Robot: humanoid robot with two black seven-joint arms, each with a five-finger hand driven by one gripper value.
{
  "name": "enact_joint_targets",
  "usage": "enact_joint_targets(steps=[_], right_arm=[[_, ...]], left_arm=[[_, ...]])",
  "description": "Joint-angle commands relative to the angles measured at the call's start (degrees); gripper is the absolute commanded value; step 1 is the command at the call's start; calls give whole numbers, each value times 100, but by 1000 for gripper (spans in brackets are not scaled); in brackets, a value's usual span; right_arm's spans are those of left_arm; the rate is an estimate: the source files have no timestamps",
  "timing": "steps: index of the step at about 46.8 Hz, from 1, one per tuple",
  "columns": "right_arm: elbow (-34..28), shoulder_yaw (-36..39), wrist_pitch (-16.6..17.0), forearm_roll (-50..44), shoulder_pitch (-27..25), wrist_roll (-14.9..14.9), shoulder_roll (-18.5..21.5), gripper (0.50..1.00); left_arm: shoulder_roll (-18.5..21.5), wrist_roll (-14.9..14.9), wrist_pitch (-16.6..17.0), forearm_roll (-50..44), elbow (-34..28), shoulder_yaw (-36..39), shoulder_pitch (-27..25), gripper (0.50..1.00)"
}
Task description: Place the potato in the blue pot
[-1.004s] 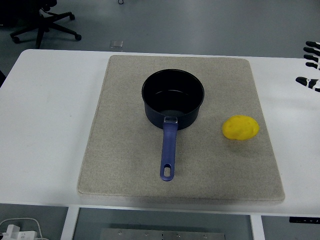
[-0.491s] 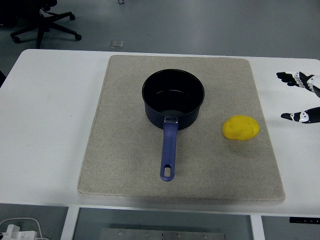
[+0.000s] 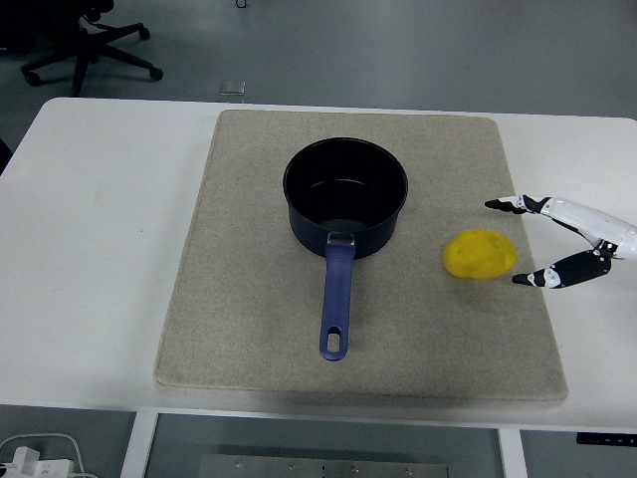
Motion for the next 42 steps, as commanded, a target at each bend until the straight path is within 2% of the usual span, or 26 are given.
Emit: enact_joint_targets(steps=[1, 10, 30, 42], right_arm=[[-96, 0, -1, -8, 59, -44, 45, 934], [-237, -97, -36, -139, 129, -79, 361, 934], [-526, -123, -124, -394, 129, -149, 792, 932], [-650, -202, -282, -570, 112, -88, 854, 930]], left_arm=[[0, 0, 0, 0, 0, 0, 7, 994], [0, 0, 0, 0, 0, 0, -2, 994], [0, 0, 0, 0, 0, 0, 7, 994], [0, 0, 0, 0, 0, 0, -2, 994]])
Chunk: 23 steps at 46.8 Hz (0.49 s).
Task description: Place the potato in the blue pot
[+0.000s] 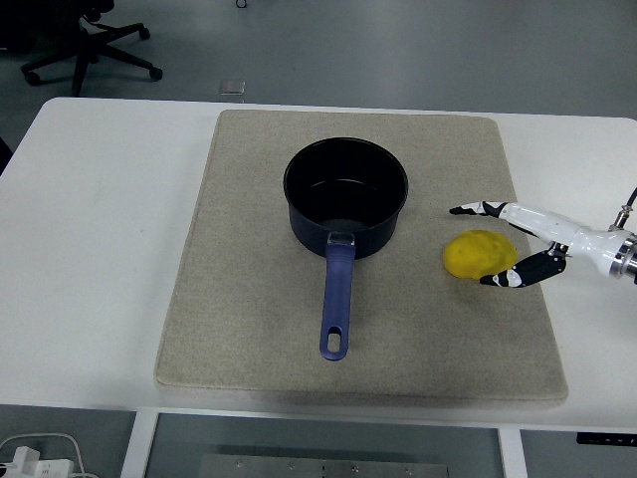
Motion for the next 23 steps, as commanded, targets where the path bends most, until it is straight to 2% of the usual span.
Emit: enact_joint_targets(steps=[1, 18, 23], right_arm=[[-9, -86, -57, -3, 17, 11, 0, 930], [-184, -227, -181, -144, 17, 20, 115, 909], [-237, -315, -189, -205, 26, 20, 115, 877]], left_arm=[[0, 0, 0, 0, 0, 0, -3, 994], [0, 0, 0, 0, 0, 0, -3, 994], [0, 0, 0, 0, 0, 0, 6, 994]])
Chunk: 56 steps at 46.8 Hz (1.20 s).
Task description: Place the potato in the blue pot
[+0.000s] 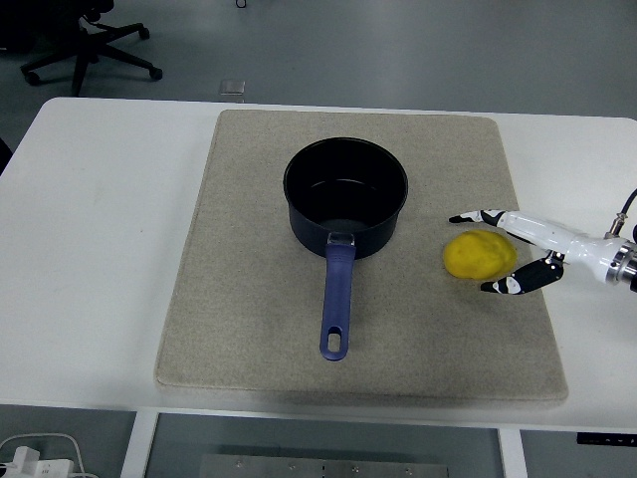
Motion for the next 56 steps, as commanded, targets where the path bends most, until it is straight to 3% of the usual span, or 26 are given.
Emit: enact_joint_targets(steps=[1, 10, 15, 29, 56], right_arm=[[-36, -44, -6, -50, 0, 2, 10, 864], [-124, -53, 3, -86, 17, 2, 1, 699], [-168, -62, 38, -94, 43, 2, -7, 500], [-177, -510, 65, -59, 368, 11, -25, 500], [-177, -431, 126, 125, 614, 11, -139, 500]], left_arm=[[0, 0, 0, 0, 0, 0, -3, 994], [0, 0, 0, 0, 0, 0, 5, 994], [0, 0, 0, 0, 0, 0, 5, 994], [0, 0, 0, 0, 0, 0, -3, 994], [0, 0, 0, 0, 0, 0, -3, 994]])
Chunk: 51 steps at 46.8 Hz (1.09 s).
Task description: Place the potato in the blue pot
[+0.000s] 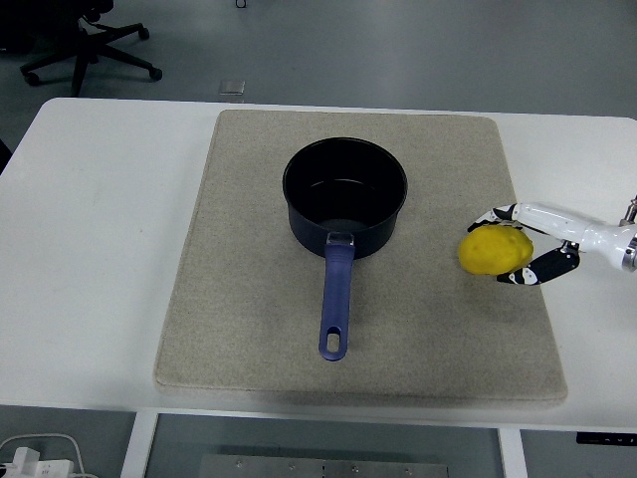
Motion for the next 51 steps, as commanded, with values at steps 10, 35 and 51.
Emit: enact_joint_targets(steps=[10, 35, 51], right_arm=[[2, 13, 299, 394, 483, 10, -200, 500], [-279, 224, 1152, 860, 1653, 115, -604, 500], [-270, 400, 1126, 860, 1758, 45, -16, 500]], left_arm=[[0, 0, 0, 0, 0, 0, -3, 994], [0, 0, 0, 0, 0, 0, -3, 996], [0, 0, 0, 0, 0, 0, -3, 994]])
